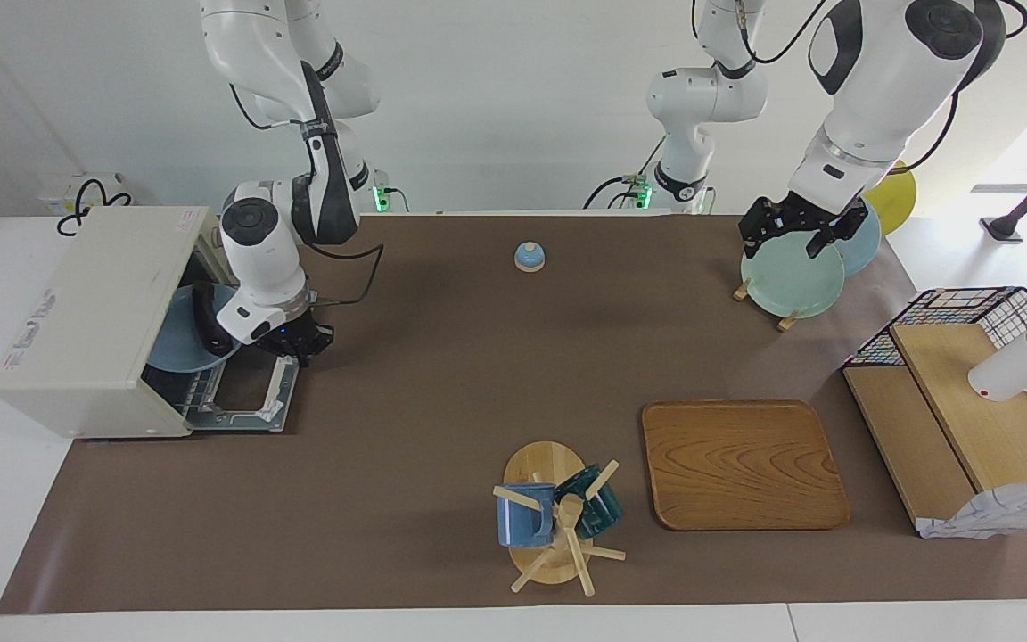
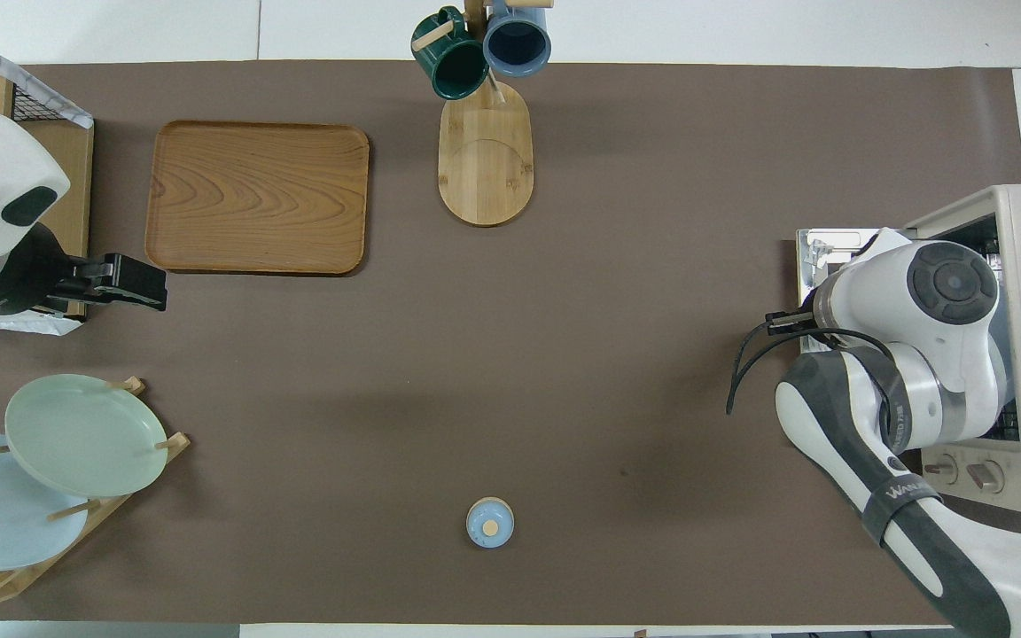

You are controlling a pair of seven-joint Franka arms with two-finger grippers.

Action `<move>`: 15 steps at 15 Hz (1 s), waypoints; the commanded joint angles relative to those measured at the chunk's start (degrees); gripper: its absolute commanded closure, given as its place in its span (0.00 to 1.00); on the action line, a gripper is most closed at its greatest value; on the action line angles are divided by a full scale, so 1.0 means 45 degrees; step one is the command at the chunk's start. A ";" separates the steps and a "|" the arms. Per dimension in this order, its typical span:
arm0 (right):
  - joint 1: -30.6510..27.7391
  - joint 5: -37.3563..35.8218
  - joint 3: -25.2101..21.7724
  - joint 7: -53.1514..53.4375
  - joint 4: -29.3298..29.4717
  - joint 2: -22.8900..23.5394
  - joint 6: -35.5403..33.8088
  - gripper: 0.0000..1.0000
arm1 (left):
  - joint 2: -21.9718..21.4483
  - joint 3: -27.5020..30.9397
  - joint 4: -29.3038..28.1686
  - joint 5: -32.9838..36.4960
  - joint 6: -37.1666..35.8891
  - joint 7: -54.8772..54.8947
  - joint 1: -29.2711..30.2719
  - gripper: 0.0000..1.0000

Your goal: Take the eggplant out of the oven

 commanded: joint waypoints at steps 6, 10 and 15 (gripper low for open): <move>0.0262 0.0145 -0.0028 0.0199 0.1267 -0.0318 -0.1992 1.00 | -0.0271 0.0001 -0.0193 0.0252 0.0036 -0.0003 0.0011 0.00; 0.0263 0.0106 -0.0028 0.0219 0.2777 -0.0687 -0.4458 0.48 | -0.0271 0.0001 -0.0213 0.0252 0.0095 -0.0023 0.0030 0.00; -0.0535 -0.0361 -0.0107 0.0708 0.2329 -0.0982 -0.5282 0.52 | -0.0271 0.0021 -0.0213 0.0252 0.0134 -0.0023 0.0031 0.00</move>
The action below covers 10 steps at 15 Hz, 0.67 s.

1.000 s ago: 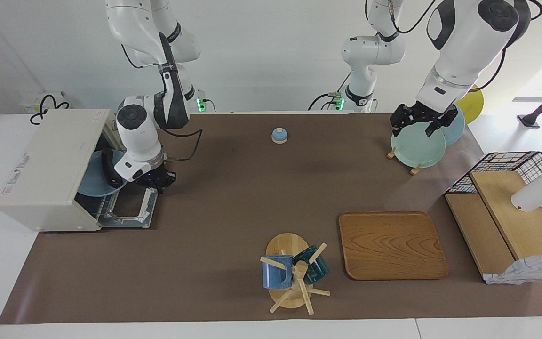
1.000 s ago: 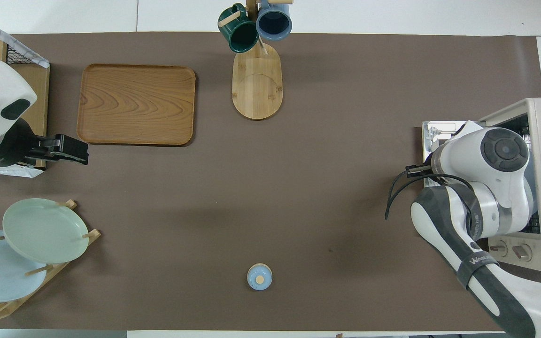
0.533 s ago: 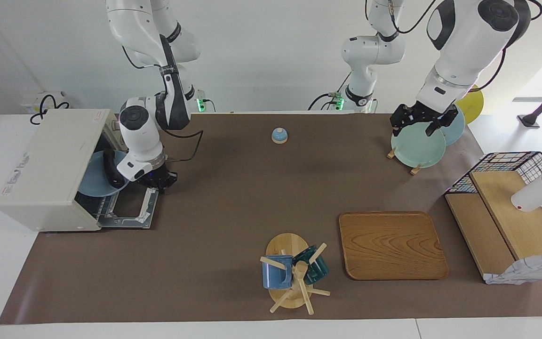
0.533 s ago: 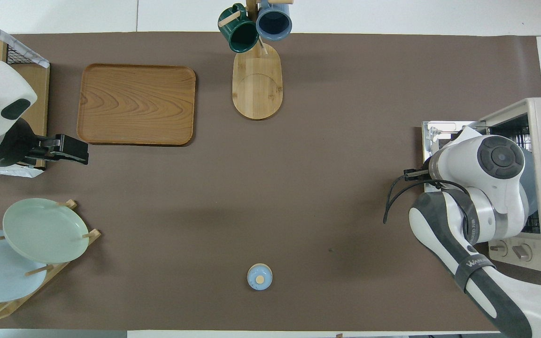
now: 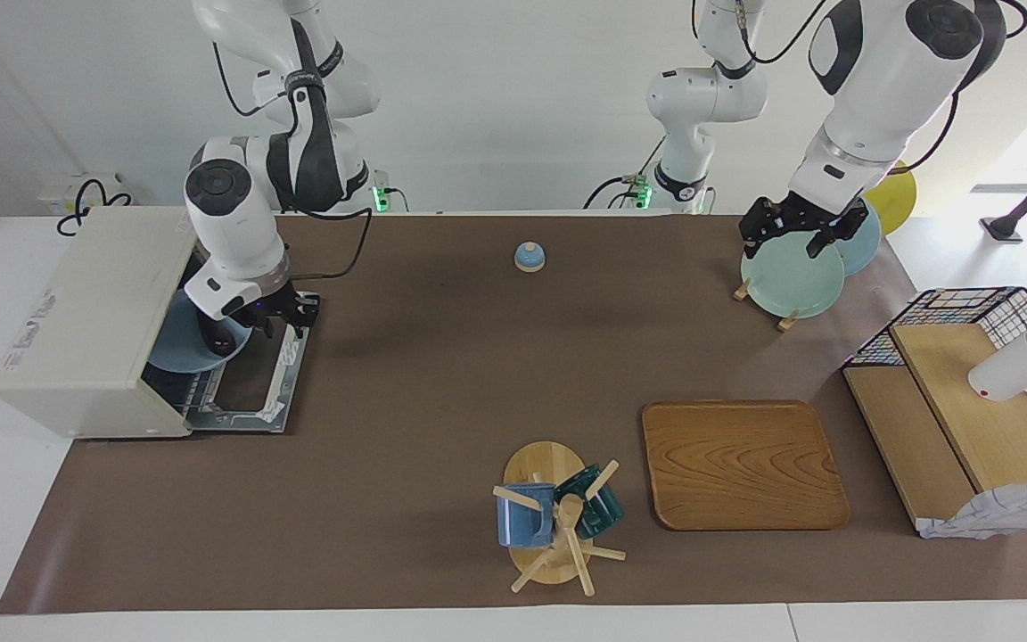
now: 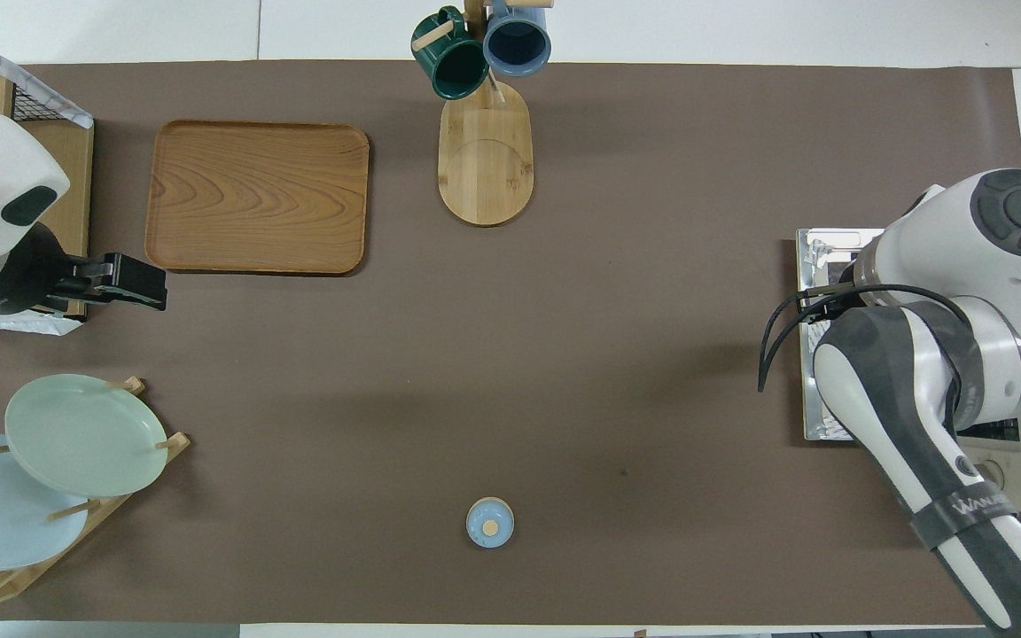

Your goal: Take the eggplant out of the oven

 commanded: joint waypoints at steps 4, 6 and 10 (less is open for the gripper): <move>-0.0792 -0.0607 0.0037 0.0125 -0.0875 -0.0405 0.0113 0.53 | -0.0270 -0.0011 -0.0213 0.0252 0.0116 -0.0001 0.0026 0.00; -0.0831 -0.0686 0.0037 -0.0030 -0.1110 -0.0503 0.0171 0.53 | -0.0270 -0.0011 -0.0213 0.0252 0.0116 -0.0001 0.0007 0.00; -0.1124 -0.1427 0.0037 -0.1008 -0.1811 -0.0736 0.0950 0.54 | -0.0270 -0.0030 -0.0213 0.0252 0.0116 -0.0020 -0.0032 0.00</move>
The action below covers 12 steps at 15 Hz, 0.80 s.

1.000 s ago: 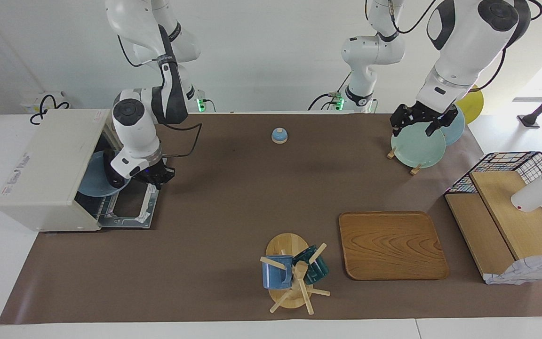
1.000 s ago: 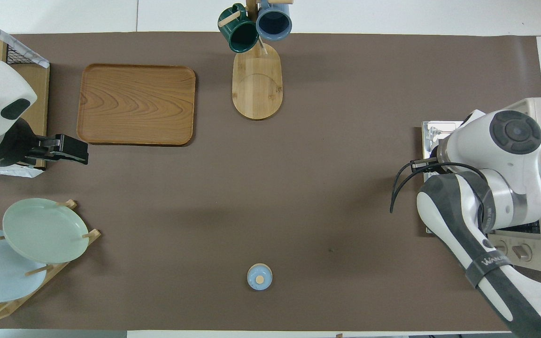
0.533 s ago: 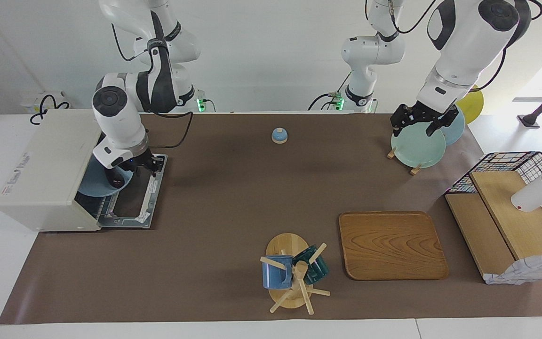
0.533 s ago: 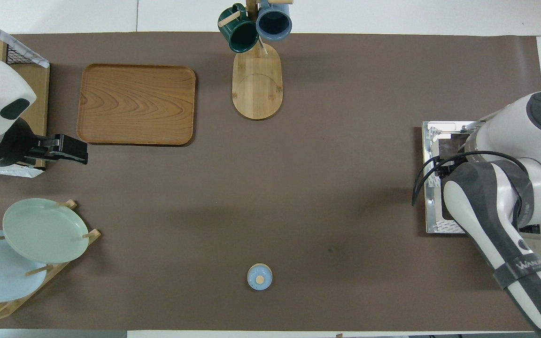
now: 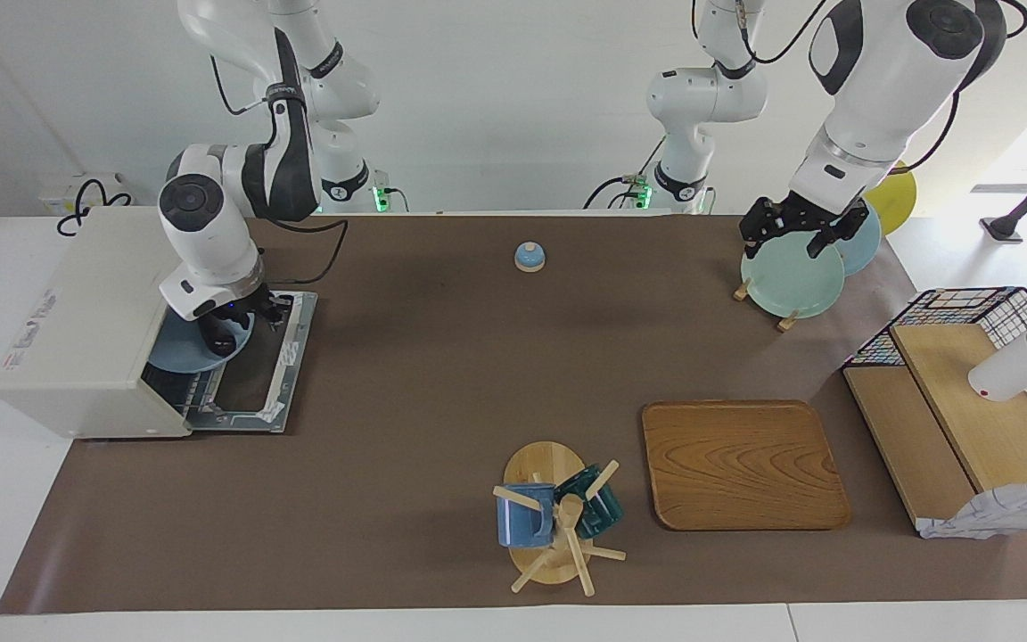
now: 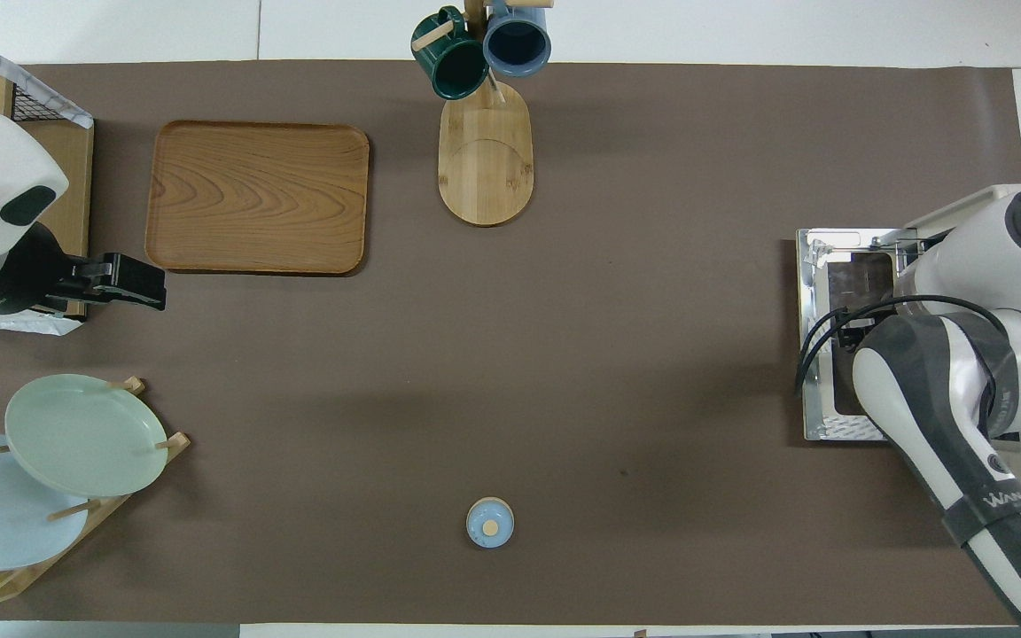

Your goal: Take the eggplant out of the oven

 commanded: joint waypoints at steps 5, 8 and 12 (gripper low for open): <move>-0.0277 -0.0550 0.0065 -0.0596 -0.1301 -0.0713 0.1141 1.00 | -0.0248 -0.0020 -0.0193 0.0252 0.0329 -0.0020 -0.0050 0.00; 0.0656 -0.1330 0.0143 -0.0558 -0.1146 -0.0713 0.0849 1.00 | -0.0248 -0.0020 -0.0193 0.0252 0.0330 -0.0001 0.0009 0.00; 0.1966 -0.1196 0.0182 0.0144 -0.0074 -0.0401 -0.0049 1.00 | -0.0267 -0.0020 -0.0252 0.0252 0.0368 0.0096 0.0009 0.00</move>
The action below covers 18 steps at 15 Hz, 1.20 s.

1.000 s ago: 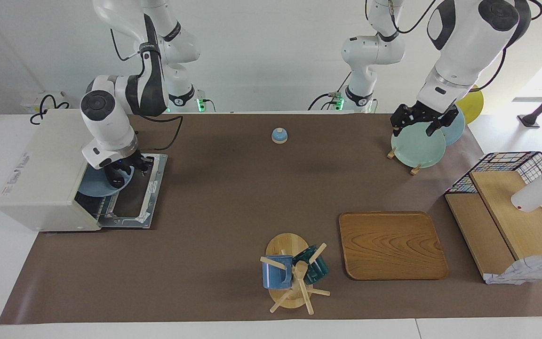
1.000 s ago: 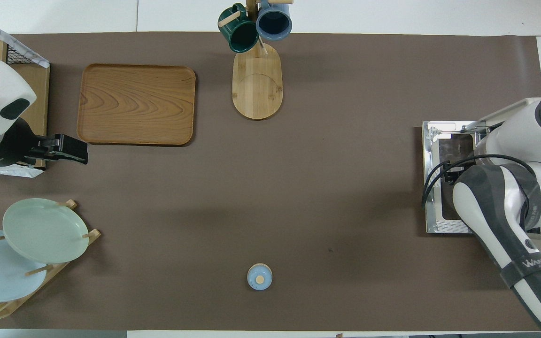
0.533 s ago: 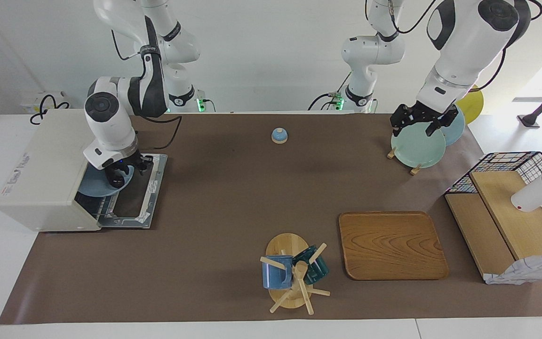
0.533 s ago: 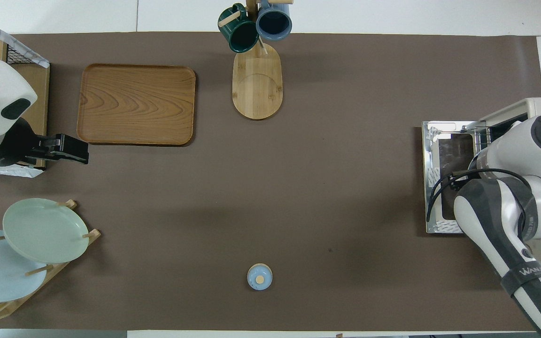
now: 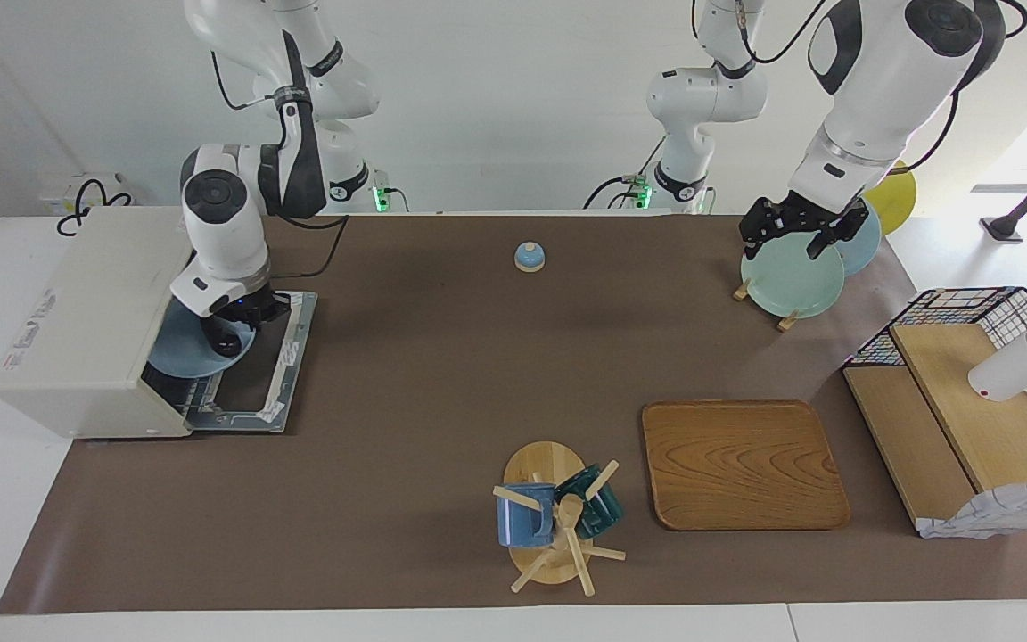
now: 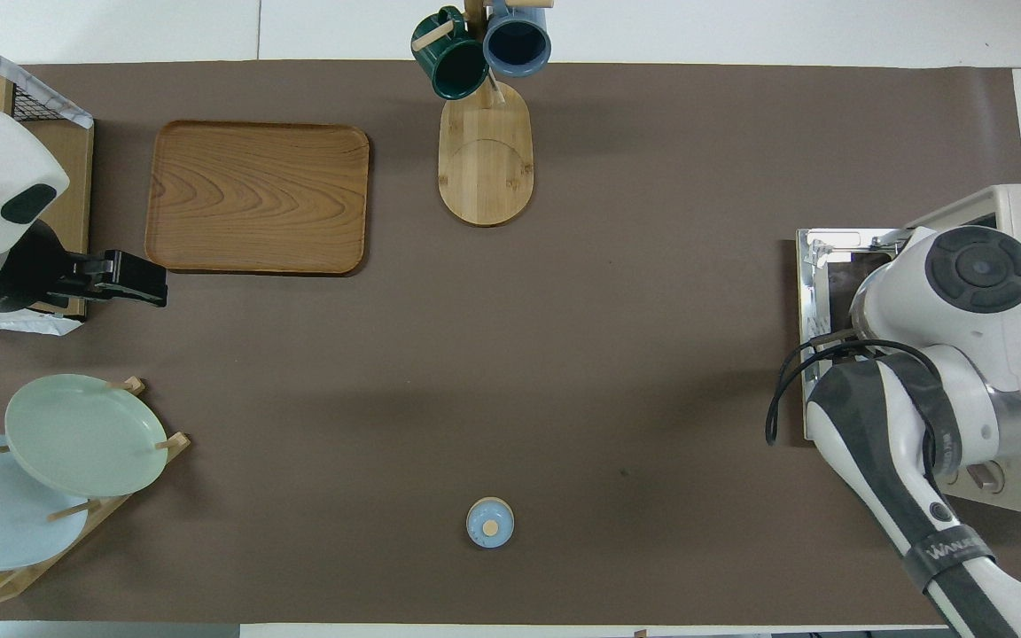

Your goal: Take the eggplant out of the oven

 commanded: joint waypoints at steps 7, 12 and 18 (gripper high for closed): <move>0.5177 0.1039 0.0097 0.4998 0.4509 0.2531 -0.2200 1.00 | -0.0285 0.0016 -0.0487 0.0233 0.0837 0.0038 0.0032 0.00; 0.7330 0.1684 0.0213 0.8165 0.9516 0.6577 -0.3591 1.00 | -0.0285 0.0017 -0.0487 0.0232 0.0779 0.0018 0.0032 0.00; 0.7782 0.3263 0.0468 0.9202 0.8035 0.6483 -0.0663 1.00 | -0.0285 0.0036 -0.0487 0.0232 0.0817 0.0038 0.0266 0.00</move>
